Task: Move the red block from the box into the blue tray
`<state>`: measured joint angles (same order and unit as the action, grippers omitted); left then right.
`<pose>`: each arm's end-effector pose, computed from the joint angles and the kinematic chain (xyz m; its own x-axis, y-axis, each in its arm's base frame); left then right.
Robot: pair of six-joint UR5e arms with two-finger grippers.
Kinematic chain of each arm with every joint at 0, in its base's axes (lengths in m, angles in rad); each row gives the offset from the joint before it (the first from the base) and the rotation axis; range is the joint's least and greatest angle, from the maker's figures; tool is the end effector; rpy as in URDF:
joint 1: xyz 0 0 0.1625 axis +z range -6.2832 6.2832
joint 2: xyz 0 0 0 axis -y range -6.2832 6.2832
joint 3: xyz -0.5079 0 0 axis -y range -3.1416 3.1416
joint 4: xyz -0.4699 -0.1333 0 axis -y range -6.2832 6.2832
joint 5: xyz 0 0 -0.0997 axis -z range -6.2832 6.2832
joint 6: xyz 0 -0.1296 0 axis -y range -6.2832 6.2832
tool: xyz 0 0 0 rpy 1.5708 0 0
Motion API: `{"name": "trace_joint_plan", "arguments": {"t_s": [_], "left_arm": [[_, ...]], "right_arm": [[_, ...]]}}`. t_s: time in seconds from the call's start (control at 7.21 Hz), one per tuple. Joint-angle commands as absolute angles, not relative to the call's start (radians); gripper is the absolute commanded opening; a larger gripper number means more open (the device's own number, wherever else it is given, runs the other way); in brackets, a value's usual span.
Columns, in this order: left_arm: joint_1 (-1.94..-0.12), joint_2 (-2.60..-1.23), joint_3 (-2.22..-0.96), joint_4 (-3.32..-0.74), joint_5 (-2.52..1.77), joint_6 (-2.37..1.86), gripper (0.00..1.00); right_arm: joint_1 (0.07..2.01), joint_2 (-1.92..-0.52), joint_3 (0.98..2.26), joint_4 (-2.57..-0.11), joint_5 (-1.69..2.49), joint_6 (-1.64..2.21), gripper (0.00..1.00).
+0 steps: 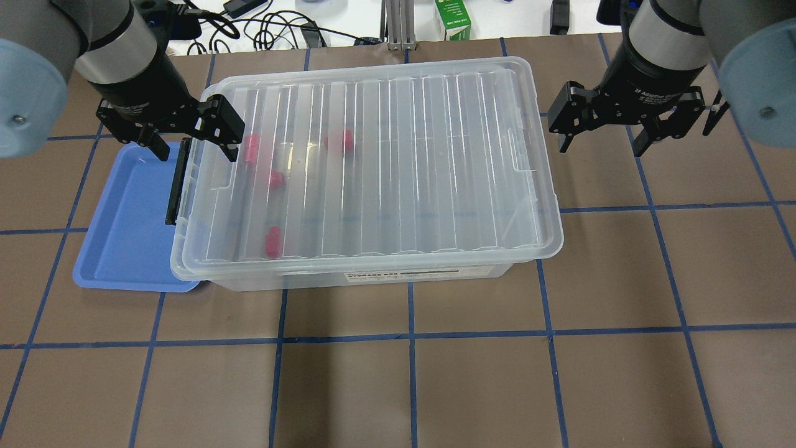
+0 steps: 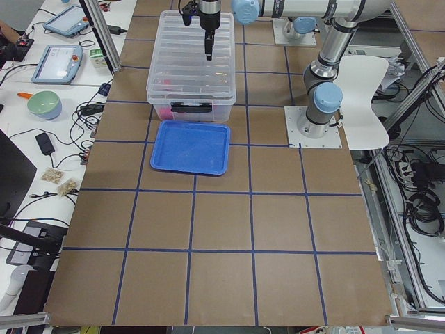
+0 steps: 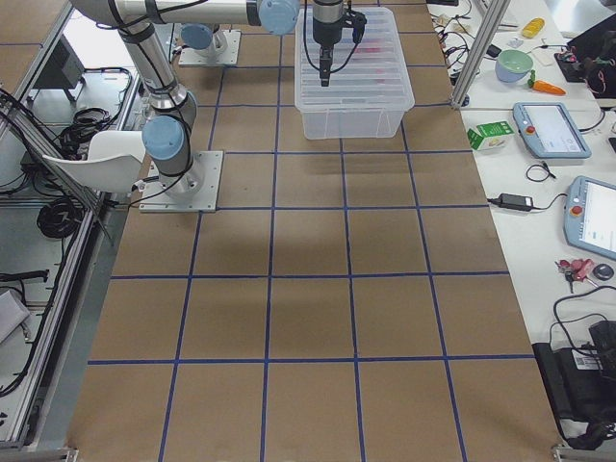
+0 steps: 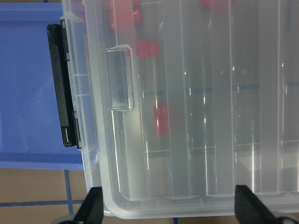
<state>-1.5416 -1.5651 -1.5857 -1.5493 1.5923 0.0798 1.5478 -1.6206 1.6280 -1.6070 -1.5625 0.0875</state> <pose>-0.1139 -0.5718 0.5377 -0.9985 0.0503 -0.0224 0.0506 0.9987 -0.0105 0.1217 -0.5509 0.5396 -0.9939 0.1100 -0.0108 0.1103 0.9935 -0.0280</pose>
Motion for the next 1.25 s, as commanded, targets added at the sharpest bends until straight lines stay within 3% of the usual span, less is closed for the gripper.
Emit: {"name": "trace_joint_plan", "arguments": {"t_s": [0.0, 0.83, 1.11], "left_arm": [[-1.542, -1.566, -1.586, -1.549, 1.592, 0.08, 1.0], [-1.542, -1.563, -1.586, -1.549, 1.592, 0.08, 1.0], [-1.542, -1.565, -1.586, -1.549, 1.592, 0.08, 1.0]], "right_arm": [[1.545, -1.618, 1.629, -1.608, -1.566, 0.086, 1.0], [1.543, -1.534, 1.626, -1.615, -1.551, 0.087, 1.0], [1.545, -1.479, 1.626, -1.738, -1.563, 0.069, 1.0]]}}
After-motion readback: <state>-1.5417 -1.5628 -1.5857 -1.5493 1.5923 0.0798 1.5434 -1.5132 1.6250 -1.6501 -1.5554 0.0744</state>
